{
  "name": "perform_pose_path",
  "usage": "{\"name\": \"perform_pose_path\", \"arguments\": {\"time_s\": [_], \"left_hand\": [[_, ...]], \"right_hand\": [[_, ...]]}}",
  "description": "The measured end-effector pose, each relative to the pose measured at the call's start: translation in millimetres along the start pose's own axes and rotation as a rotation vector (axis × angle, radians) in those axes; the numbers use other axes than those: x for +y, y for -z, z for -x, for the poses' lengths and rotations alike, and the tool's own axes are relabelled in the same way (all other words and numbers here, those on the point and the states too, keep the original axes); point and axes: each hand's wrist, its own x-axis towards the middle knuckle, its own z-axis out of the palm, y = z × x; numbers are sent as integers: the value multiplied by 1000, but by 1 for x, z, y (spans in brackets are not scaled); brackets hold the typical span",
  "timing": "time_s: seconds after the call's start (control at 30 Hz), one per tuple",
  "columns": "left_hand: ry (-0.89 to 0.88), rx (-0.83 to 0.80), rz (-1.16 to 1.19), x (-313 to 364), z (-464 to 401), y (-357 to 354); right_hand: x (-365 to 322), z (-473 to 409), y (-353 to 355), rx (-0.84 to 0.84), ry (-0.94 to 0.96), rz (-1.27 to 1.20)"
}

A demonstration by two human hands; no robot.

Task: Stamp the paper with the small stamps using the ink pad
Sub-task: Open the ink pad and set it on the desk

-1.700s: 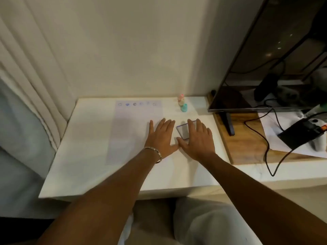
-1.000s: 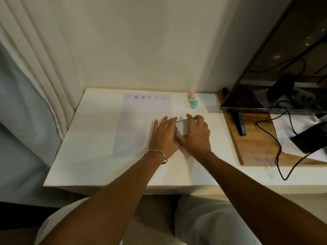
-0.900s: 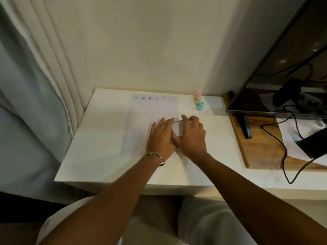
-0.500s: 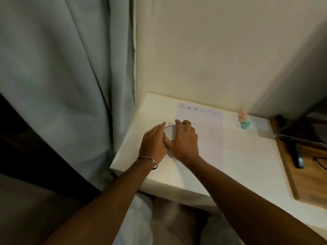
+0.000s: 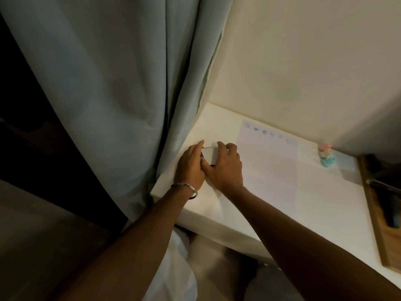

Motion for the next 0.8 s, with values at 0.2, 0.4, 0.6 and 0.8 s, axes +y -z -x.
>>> {"name": "perform_pose_path", "arguments": {"time_s": [0.2,0.4,0.6,0.8], "left_hand": [[11,55,-51,-3,-4,-1],[-9,82,-107,-1,-4,-1],[-51,105,-122,0,-5,0],[-8,98,-67,-1,-8,2]], "right_hand": [[4,-4,1,-11,35,5],[8,-7,1,-59,57,32],[9,-14,9,-54,150,157],[2,-27,21,-40,230,308]]}}
